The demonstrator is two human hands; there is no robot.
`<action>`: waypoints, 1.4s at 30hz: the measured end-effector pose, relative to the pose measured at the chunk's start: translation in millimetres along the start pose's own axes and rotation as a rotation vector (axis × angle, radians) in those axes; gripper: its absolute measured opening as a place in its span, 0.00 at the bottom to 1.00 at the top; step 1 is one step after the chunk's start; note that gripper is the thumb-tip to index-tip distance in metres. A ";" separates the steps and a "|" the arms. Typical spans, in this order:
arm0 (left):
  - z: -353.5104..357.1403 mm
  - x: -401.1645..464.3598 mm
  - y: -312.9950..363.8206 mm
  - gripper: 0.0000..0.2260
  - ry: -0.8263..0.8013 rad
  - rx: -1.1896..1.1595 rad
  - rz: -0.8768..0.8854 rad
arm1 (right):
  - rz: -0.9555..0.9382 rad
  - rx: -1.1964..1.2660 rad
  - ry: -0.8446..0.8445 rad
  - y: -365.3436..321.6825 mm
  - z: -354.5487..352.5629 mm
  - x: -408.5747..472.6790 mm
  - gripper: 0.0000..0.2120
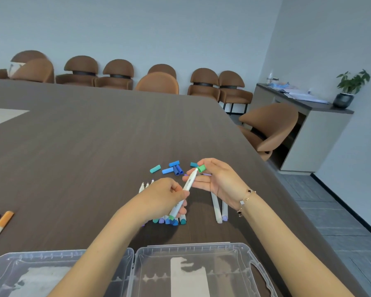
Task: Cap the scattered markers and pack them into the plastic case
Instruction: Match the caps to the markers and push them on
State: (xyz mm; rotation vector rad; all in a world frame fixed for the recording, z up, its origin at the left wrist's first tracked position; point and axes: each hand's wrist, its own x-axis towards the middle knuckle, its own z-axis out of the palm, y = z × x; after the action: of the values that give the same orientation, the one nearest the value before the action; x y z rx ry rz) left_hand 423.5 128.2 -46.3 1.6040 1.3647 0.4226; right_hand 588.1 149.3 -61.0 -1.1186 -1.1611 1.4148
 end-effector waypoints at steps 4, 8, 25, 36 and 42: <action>2.7 3.8 -1.7 0.06 -0.025 -0.011 -0.004 | -0.040 -0.068 0.038 0.2 -2.3 0.7 0.10; 6.6 3.7 -1.7 0.06 -0.035 -0.049 -0.011 | -0.049 -0.206 -0.021 -0.6 -4.6 0.2 0.11; 28.7 0.0 -2.2 0.06 -0.025 -0.480 0.061 | -0.251 -0.586 -0.002 11.9 10.8 -3.6 0.11; 25.8 12.2 -15.4 0.11 0.376 0.462 0.153 | -0.212 -0.868 0.176 21.3 -13.9 15.1 0.10; 43.0 13.6 -24.1 0.15 0.402 0.680 0.158 | -0.223 -1.105 0.355 35.5 -24.9 25.5 0.14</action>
State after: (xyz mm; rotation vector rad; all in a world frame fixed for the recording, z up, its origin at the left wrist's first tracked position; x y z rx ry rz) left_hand 446.7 120.0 -91.1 2.2795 1.8161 0.4127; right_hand 605.3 174.2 -101.2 -1.7964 -1.7661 0.2822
